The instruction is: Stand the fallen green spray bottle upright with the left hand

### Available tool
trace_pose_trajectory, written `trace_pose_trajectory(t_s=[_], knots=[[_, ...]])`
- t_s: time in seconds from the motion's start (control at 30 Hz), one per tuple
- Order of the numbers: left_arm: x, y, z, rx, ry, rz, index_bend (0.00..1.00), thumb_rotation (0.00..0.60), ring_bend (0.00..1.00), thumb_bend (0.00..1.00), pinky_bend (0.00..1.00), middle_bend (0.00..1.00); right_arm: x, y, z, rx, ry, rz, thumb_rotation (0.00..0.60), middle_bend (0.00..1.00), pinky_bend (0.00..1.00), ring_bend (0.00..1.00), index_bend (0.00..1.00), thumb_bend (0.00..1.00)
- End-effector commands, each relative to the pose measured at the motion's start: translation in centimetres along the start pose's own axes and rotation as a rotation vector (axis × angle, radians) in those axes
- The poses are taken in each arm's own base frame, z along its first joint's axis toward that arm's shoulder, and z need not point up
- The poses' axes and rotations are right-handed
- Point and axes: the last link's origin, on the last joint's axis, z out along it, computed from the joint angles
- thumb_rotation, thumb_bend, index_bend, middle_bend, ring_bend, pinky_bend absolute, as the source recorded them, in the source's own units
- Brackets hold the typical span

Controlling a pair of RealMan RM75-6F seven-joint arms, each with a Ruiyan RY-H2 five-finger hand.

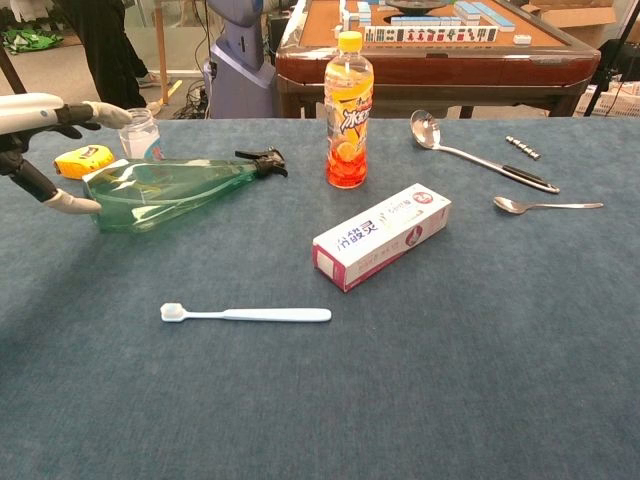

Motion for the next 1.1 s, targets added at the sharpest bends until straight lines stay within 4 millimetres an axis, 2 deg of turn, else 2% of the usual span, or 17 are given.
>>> trace_pose_trajectory(t_s=[0.03,0.33,0.6,0.8,0.87,0.93,1.1], knots=[[-0.5,1.1,2.2,0.03,-0.035,0.026,0.0,0.578,0.03,0.23,0.06,0.04,0.0,0.1,0.0,-0.004,-0.001,0.001,0.6,0.2,0.14,0.12,0.22,0.33],[-1.4,2.1,4.6,0.099,-0.087,0.02,0.0,0.571,0.03,0.23,0.06,0.04,0.0,0.5,-0.2,-0.009,0.0,0.006,0.6,0.2,0.14,0.12,0.22,0.33],[-2.1,2.5,5.8,0.15,-0.099,0.032,0.0,0.57,0.03,0.23,0.06,0.04,0.2,0.8,-0.5,-0.019,0.001,0.006,0.6,0.2,0.14,0.12,0.22,0.33],[-2.6,2.4,6.5,0.196,-0.1,0.043,0.0,0.6,0.05,0.23,0.06,0.04,0.2,0.9,-0.6,-0.024,0.001,0.005,0.6,0.2,0.14,0.12,0.22,0.33],[-2.7,2.4,6.7,0.204,-0.095,0.045,0.02,0.6,0.08,0.23,0.06,0.07,0.3,0.9,-0.6,-0.024,0.002,0.005,0.6,0.2,0.14,0.12,0.22,0.33],[-2.9,2.3,6.8,0.211,-0.087,0.042,0.08,0.6,0.12,0.23,0.06,0.14,0.3,0.8,-0.6,-0.023,0.002,0.005,0.6,0.2,0.14,0.12,0.22,0.33],[-3.0,1.6,6.6,0.211,-0.089,0.041,0.21,0.6,0.18,0.23,0.07,0.23,0.3,0.8,-0.5,-0.024,0.003,0.007,0.6,0.2,0.14,0.12,0.22,0.33]])
